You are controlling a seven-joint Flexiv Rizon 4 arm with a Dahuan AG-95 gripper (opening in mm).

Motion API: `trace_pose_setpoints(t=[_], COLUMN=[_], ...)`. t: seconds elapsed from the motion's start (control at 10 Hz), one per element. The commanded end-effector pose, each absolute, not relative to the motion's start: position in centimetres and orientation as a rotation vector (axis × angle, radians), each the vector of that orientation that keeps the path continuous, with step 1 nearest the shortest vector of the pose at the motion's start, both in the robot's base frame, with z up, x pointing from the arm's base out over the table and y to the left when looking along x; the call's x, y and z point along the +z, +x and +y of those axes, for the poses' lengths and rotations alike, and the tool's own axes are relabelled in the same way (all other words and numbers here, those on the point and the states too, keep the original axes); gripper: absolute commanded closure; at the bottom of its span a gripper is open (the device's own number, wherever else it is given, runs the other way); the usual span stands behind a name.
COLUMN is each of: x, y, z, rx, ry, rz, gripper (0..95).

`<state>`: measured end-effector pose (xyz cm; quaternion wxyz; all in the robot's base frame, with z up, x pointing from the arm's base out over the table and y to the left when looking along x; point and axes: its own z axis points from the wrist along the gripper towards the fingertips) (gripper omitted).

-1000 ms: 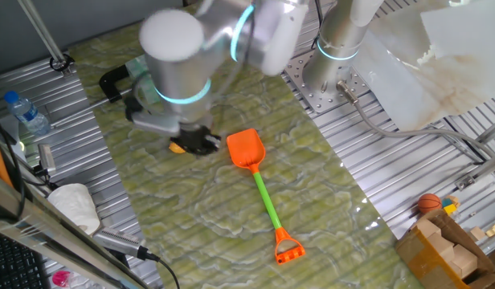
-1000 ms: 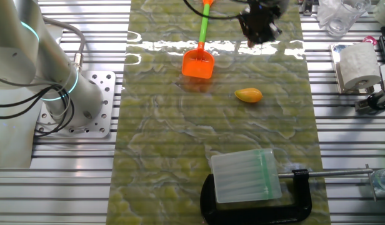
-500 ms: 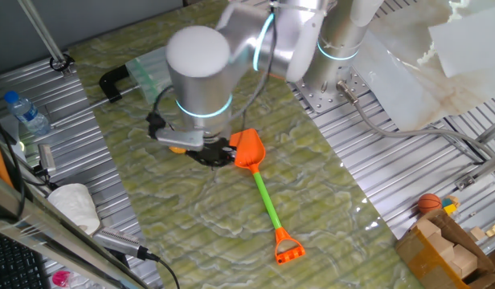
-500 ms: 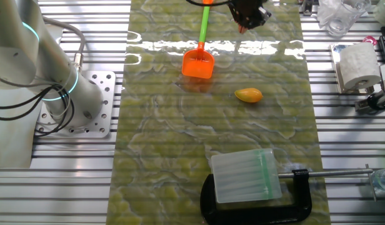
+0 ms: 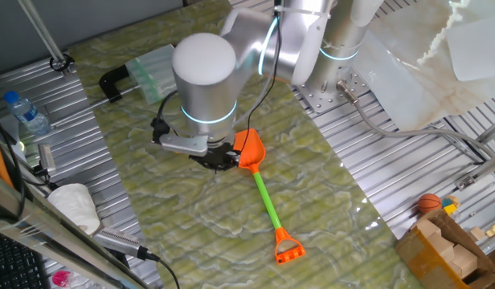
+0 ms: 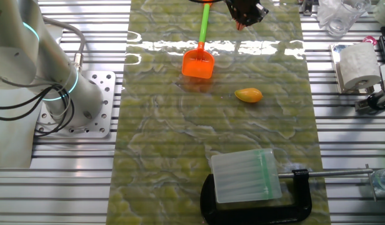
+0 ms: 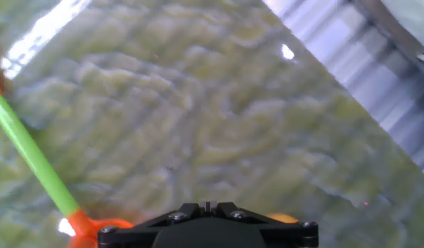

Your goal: Use a shovel to scoop up an object

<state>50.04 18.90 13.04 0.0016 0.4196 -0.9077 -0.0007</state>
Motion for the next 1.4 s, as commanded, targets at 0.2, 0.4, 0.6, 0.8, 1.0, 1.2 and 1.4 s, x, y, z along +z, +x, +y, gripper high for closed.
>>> trace_pose_setpoints(t=[0.2,0.4,0.6,0.8,1.0,1.2,1.4], x=[13.0,13.0,12.9,13.3,13.4,13.2,12.9], y=[50.0,50.0,50.1,49.8,49.1,48.0,46.4], z=[18.8,18.8,19.2,20.8,22.9,24.8,26.2], rx=[0.049,0.023,0.044,0.033,0.028,0.013,-0.012], ry=[1.406,1.447,1.508,1.574,1.567,1.582,1.607], rz=[-2.708,-2.697,-2.634,-2.607,-2.621,-2.622,-2.626], gripper=[95.0,95.0,95.0,76.0,76.0,76.0,76.0])
